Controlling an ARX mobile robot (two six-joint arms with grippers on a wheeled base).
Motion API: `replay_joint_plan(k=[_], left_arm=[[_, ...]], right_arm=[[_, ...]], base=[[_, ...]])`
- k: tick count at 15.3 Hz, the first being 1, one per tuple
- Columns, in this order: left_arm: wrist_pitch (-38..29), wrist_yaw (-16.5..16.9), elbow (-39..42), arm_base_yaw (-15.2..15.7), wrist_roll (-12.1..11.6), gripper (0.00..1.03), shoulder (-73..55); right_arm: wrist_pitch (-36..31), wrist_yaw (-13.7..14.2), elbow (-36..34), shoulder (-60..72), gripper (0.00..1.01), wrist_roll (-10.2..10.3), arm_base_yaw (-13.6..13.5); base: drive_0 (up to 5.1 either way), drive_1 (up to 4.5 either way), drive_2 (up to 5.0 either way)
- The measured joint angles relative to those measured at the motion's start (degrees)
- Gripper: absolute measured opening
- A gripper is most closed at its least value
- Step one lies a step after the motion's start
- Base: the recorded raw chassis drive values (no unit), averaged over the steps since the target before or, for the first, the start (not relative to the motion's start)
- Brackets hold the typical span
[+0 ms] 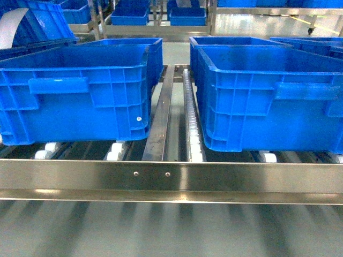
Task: Sort blue parts and orange caps into right shelf containers
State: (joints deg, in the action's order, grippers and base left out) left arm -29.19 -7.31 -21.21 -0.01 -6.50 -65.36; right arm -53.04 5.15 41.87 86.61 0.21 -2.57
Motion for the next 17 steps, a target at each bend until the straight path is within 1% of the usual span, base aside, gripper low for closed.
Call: replay_joint_plan(k=[1, 2, 3, 4, 6, 7, 8, 9, 10, 11, 12, 13, 14, 15, 16, 17], left_arm=[[-0.02, 0.0, 0.0, 0.0, 0.02, 0.44, 0.0], [-3.45, -3.08, 0.46, -0.92, 0.02, 0.44, -0.61], [-6.78, -9.16, -1.27, -2.01, 0.24, 0.44, -2.47], [-7.19, -8.11, -4.57, -1.38, 1.07, 0.44, -4.87], [-8.9, -4.04, -13.51, -0.44, 1.9, 0.44, -12.37], [-9.42, -2.86, -18.08, -0.24, 1.88, 0.44, -16.46], [-8.02, -0.7, -24.17, 0.09, 1.79, 0.44, -21.44], [-5.66, 0.66, -30.03, 0.35, 2.49, 0.44, -25.97], [-0.79, 5.25, -51.95, -0.17, 0.07, 0.76, -41.35], [-3.15, 6.4, -48.87, -0.22, -0.07, 0.87, -37.4], [-5.2, 8.26, -44.28, -0.33, 0.2, 0.96, -32.04], [-8.33, 10.34, -38.97, -0.33, 0.79, 1.0, -26.23], [-10.8, 11.52, -34.56, -0.33, 2.21, 0.98, -21.77], [-12.24, 9.53, -25.62, -0.31, 4.13, 0.94, -15.34], [-12.66, 9.09, -24.52, -0.31, 4.42, 0.93, -14.93], [-13.25, 8.22, -21.62, -0.31, 4.79, 0.87, -13.81]], right_arm=[[-0.9, -0.22, -8.72, -7.19, 0.98, 0.0, -0.42], [0.33, 0.42, -16.15, -11.67, 0.98, -0.22, -1.27], [3.23, 1.05, -24.74, -15.37, 0.98, -1.6, -2.03], [3.74, 1.97, -27.87, -16.31, 0.98, -2.19, -2.25], [2.86, 2.4, -27.21, -16.63, 0.98, -2.62, -2.19], [2.62, 2.4, -26.99, -16.83, 0.98, -2.67, -2.19], [2.8, 2.4, -26.99, -16.85, 0.98, -2.78, -2.19], [2.91, 2.4, -26.99, -16.85, 0.98, -2.8, -2.19], [2.86, 2.38, -26.99, -16.85, 0.98, -2.8, -2.19], [2.89, 2.38, -26.99, -16.85, 0.98, -2.82, -2.21], [2.91, 2.38, -26.99, -16.85, 0.98, -2.82, -2.19], [2.89, 2.38, -26.99, -16.85, 0.98, -2.82, -2.19], [2.86, 2.4, -26.99, -16.85, 0.98, -2.82, -2.19], [2.89, 2.38, -26.99, -16.85, 0.98, -2.82, -2.19], [2.89, 2.38, -26.99, -16.85, 0.98, -2.82, -2.19], [2.84, 2.38, -26.99, -16.85, 0.98, -2.82, -2.19]], base=[[0.0, 0.0, 0.0], [0.0, 0.0, 0.0], [0.0, 0.0, 0.0], [0.0, 0.0, 0.0], [0.0, 0.0, 0.0], [0.0, 0.0, 0.0], [0.0, 0.0, 0.0], [0.0, 0.0, 0.0], [0.0, 0.0, 0.0], [0.0, 0.0, 0.0], [0.0, 0.0, 0.0], [0.0, 0.0, 0.0], [0.0, 0.0, 0.0], [0.0, 0.0, 0.0], [0.0, 0.0, 0.0], [0.0, 0.0, 0.0]])
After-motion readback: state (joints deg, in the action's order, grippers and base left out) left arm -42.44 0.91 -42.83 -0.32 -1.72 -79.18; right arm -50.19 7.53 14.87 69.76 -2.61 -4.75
